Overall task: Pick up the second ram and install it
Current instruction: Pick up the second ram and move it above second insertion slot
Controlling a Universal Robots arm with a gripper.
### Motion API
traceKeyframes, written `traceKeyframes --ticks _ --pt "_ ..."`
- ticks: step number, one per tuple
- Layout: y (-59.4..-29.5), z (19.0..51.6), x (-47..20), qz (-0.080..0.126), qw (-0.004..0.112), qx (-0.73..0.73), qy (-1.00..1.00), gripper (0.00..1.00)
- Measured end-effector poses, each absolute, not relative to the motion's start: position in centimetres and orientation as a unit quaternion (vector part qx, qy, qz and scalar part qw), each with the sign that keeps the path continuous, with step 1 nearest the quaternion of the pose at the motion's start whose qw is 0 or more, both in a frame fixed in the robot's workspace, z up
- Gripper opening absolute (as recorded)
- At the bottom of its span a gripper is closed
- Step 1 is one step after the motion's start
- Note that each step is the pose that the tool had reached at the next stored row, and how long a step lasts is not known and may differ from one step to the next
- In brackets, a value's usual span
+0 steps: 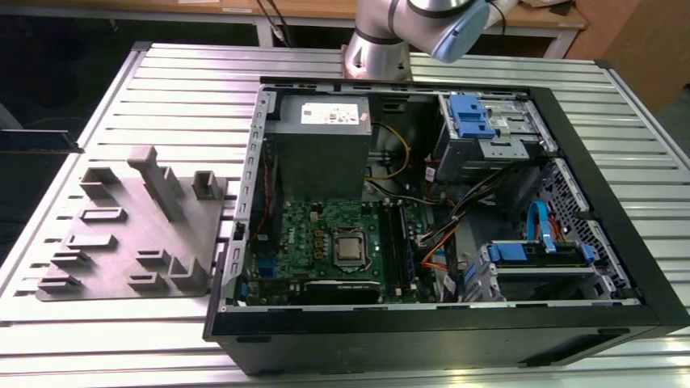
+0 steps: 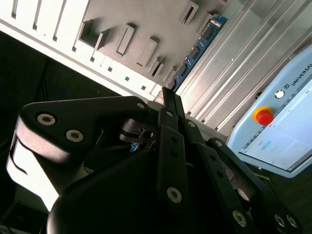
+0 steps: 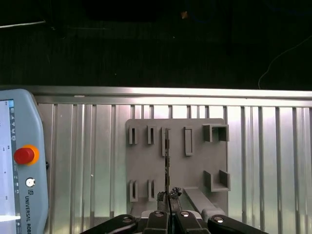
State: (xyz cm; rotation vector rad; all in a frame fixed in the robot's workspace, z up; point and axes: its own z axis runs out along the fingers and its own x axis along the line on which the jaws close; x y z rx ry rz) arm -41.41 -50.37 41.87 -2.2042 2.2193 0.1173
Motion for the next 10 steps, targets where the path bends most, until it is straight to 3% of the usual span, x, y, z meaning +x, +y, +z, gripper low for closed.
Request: traceKeyframes --ticks 10 --pt "-50.37 41.88 -41.06 0.038 0.006 -0.704 0.709 0.08"
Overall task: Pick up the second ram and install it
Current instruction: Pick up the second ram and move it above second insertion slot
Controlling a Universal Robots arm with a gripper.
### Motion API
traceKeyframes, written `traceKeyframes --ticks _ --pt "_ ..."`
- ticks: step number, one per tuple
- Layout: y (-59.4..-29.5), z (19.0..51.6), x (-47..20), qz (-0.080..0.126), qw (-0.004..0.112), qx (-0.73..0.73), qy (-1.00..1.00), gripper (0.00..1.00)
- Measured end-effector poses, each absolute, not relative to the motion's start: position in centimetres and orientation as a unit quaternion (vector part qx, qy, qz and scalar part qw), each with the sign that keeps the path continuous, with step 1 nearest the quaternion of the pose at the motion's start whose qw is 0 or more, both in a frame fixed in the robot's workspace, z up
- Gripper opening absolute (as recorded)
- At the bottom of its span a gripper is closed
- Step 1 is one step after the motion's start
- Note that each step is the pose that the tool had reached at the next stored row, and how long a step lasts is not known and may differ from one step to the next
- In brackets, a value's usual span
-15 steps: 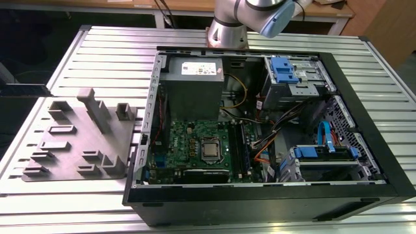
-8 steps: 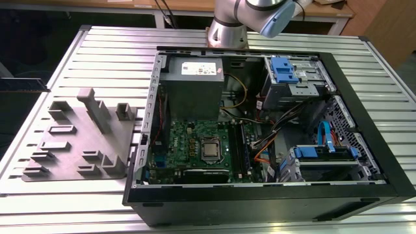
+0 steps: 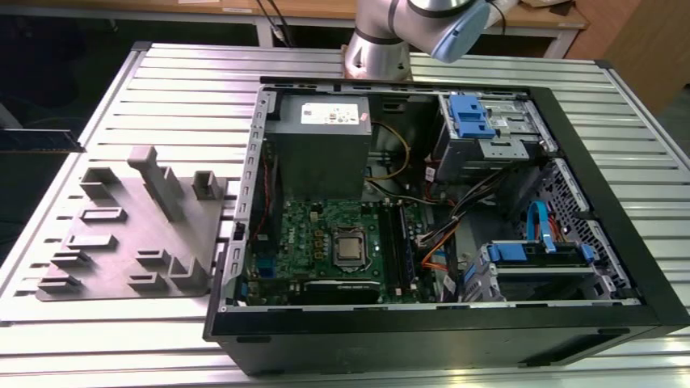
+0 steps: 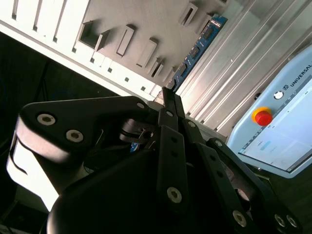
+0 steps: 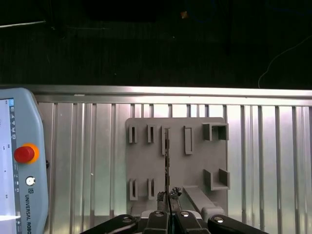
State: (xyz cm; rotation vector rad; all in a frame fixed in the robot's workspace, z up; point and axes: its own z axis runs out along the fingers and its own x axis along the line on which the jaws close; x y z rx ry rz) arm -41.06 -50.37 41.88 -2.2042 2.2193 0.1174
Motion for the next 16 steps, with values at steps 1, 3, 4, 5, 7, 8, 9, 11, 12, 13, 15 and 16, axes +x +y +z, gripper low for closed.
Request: traceKeyframes --ticks 1,3,4,5,7,8,9,11,12,13,15,16 --pt "-50.4 41.9 -40.9 0.038 0.006 -0.704 0.709 0.08" --pt "-50.4 41.9 -40.6 0.038 0.006 -0.704 0.709 0.08" --pt "-50.4 41.9 -40.4 0.037 0.006 -0.704 0.709 0.08" --pt "-50.4 41.9 -40.2 0.037 0.006 -0.704 0.709 0.08" --pt "-50.4 41.9 -39.7 0.037 0.006 -0.704 0.709 0.08" --pt "-50.4 41.9 -39.5 0.037 0.006 -0.704 0.709 0.08" --pt "-50.4 41.9 -39.2 0.038 0.006 -0.704 0.709 0.08" --pt "-50.4 41.9 -38.7 0.038 0.006 -0.704 0.709 0.08" --pt "-50.4 41.9 -38.5 0.037 0.006 -0.704 0.709 0.08" --pt "-50.4 41.9 -38.2 0.038 0.006 -0.704 0.709 0.08" --pt "-50.4 41.9 -37.5 0.038 0.006 -0.704 0.709 0.08" --pt "-50.4 41.9 -37.2 0.038 0.006 -0.704 0.709 0.08"
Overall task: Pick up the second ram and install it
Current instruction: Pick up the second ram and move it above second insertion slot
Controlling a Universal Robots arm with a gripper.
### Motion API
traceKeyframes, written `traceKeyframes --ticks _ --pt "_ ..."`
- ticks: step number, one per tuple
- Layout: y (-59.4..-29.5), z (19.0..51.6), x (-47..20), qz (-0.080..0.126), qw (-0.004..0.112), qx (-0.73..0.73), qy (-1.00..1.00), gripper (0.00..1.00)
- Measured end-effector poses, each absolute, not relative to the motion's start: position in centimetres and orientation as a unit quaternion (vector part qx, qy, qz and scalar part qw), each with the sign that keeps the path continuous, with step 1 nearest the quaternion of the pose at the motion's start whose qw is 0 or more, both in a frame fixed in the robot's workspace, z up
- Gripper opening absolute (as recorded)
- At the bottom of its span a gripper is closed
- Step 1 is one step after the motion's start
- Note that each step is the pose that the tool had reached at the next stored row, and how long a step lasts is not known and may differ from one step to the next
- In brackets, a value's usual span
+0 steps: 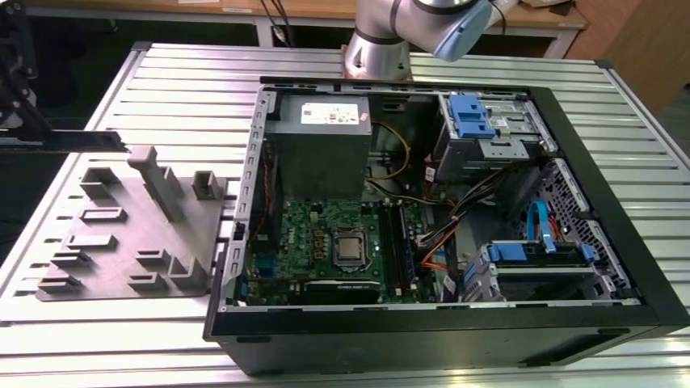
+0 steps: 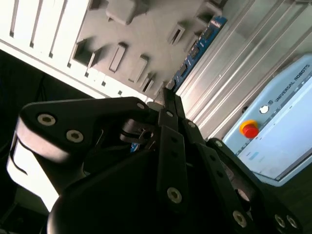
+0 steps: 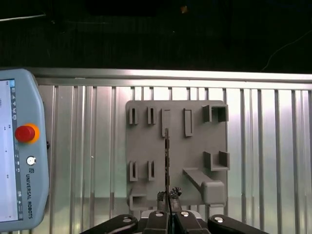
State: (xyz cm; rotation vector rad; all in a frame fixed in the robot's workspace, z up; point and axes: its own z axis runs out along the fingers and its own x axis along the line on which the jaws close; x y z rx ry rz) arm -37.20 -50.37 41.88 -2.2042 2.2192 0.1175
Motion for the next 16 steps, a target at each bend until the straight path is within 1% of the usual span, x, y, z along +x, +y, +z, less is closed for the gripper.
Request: traceKeyframes --ticks 16 --pt "-50.4 41.9 -32.4 0.038 0.006 -0.704 0.709 0.08"
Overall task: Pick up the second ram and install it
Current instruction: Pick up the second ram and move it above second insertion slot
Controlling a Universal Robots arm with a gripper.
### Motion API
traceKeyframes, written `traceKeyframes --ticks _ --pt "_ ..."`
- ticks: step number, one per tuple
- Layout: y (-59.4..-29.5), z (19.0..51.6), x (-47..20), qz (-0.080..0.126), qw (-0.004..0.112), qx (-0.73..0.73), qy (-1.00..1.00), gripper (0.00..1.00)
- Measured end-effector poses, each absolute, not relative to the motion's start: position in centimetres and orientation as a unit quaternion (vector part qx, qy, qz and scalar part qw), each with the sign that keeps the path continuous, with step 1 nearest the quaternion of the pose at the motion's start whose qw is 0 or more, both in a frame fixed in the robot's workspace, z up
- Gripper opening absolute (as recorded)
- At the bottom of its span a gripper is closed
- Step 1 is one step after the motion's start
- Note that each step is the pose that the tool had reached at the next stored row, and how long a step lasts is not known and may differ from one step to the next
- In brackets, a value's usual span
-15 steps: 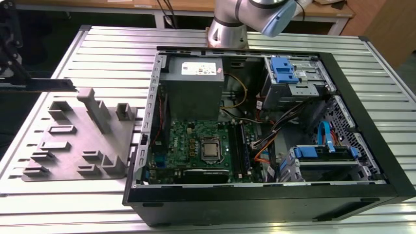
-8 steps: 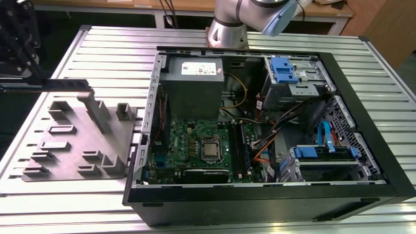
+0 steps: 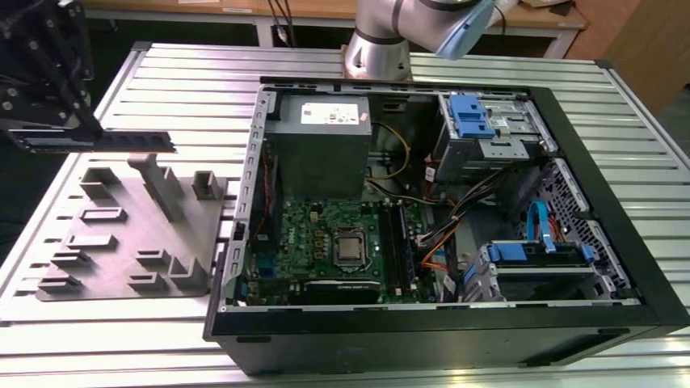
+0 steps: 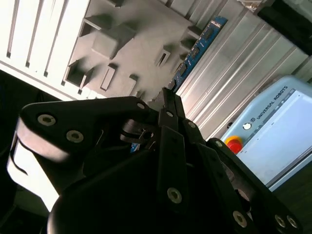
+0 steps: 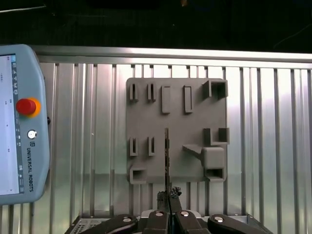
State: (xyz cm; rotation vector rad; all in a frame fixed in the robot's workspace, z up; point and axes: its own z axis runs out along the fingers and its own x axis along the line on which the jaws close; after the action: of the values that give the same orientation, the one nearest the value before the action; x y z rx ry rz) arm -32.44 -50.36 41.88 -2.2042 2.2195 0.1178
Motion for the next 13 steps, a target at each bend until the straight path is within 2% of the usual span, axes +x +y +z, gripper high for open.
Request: traceKeyframes --ticks 13 --pt "-50.4 41.9 -27.7 0.038 0.006 -0.704 0.709 0.08"
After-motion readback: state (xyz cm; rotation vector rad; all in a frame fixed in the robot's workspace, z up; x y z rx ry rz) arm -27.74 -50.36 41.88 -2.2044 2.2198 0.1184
